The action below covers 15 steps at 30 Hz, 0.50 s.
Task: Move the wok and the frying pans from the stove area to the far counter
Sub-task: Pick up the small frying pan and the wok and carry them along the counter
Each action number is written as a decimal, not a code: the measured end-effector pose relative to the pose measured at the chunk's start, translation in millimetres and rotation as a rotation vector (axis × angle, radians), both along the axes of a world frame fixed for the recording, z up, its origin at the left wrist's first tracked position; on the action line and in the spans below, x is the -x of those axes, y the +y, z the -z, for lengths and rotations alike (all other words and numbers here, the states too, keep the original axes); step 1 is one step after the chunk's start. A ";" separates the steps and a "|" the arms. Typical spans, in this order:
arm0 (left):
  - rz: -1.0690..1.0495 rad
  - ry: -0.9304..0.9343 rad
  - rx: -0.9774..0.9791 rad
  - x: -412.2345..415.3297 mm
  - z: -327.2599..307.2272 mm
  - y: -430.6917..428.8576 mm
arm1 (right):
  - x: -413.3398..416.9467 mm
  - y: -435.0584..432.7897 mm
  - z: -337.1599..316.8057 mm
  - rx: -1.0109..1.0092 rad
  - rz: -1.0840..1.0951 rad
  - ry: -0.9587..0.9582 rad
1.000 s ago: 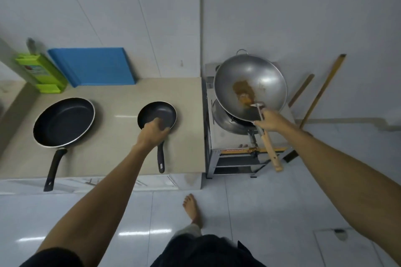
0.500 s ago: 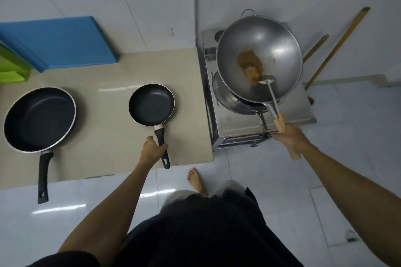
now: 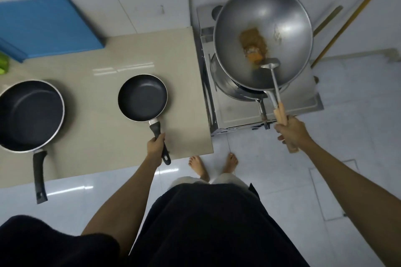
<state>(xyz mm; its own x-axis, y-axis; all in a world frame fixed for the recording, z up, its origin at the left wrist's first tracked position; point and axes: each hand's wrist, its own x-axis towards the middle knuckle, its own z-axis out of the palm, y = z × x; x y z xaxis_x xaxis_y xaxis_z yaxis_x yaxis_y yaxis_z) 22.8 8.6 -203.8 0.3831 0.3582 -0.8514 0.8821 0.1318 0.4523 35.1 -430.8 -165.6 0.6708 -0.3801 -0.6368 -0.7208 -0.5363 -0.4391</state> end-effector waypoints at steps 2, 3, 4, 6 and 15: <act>-0.076 -0.026 0.031 0.0 -1.7 -2.0 | -3.4 -2.9 -0.8 -0.037 0.001 0.015; -0.106 -0.040 0.050 -0.2 -2.6 -3.1 | -4.4 -4.6 -1.6 -0.059 -0.004 0.017; -0.131 -0.051 0.073 -1.1 -3.3 -4.8 | -5.2 -6.2 -2.5 -0.079 -0.006 0.017; -0.181 -0.062 0.126 -3.4 -7.3 -8.6 | -6.4 -8.5 -4.0 -0.101 -0.004 0.017; -0.193 -0.091 0.084 -27.4 -27.6 -34.0 | -9.3 -8.8 -4.5 -0.172 0.008 -0.007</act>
